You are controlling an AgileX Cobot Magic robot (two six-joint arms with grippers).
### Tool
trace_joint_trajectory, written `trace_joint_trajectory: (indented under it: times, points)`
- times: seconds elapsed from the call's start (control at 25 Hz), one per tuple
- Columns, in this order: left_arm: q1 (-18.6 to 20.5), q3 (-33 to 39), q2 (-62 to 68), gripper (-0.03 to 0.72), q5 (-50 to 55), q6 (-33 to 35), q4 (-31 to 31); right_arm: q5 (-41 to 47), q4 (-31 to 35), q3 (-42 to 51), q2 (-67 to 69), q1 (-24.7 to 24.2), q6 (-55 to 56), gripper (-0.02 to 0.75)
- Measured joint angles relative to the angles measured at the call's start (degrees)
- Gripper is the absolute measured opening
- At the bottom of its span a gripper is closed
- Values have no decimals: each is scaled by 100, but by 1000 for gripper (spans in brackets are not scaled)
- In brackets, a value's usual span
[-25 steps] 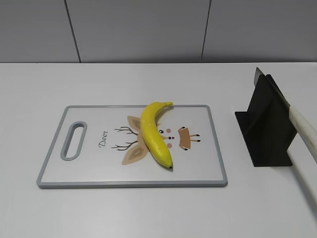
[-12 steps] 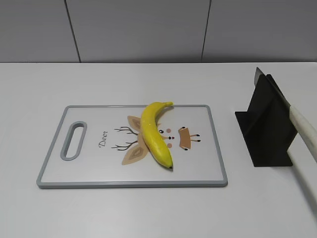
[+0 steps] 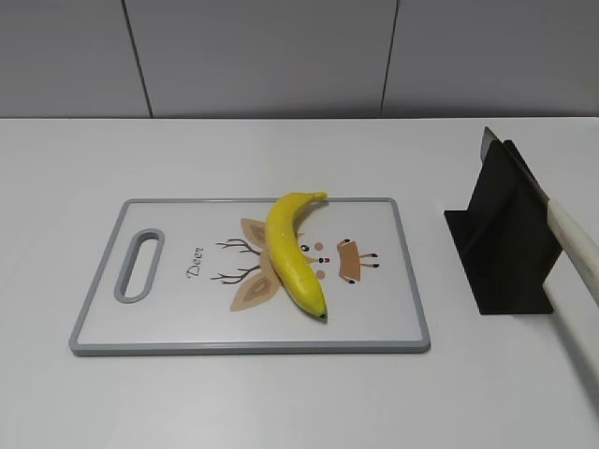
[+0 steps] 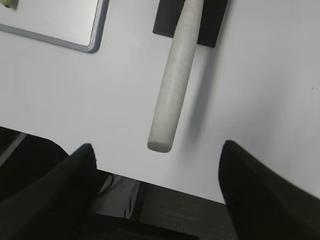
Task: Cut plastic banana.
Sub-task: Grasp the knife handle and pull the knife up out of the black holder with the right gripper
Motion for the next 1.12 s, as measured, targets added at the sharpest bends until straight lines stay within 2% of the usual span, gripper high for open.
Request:
trace_joint_trajectory:
  times: [0.32,0.6,0.88,1.12]
  points:
    - [0,0,0,557,0,0,0,-417,-48,-81,1134,0,137,586]
    - [0,0,0,553,0,0,0,-610,-357,-85,1820,0,417,586]
    - [0,0,0,552,0,0,0,-801,-381,-85,1998,0,594,533]
    - [0,0,0,552,0,0,0,-818,-388,54,1998,0,665,521]
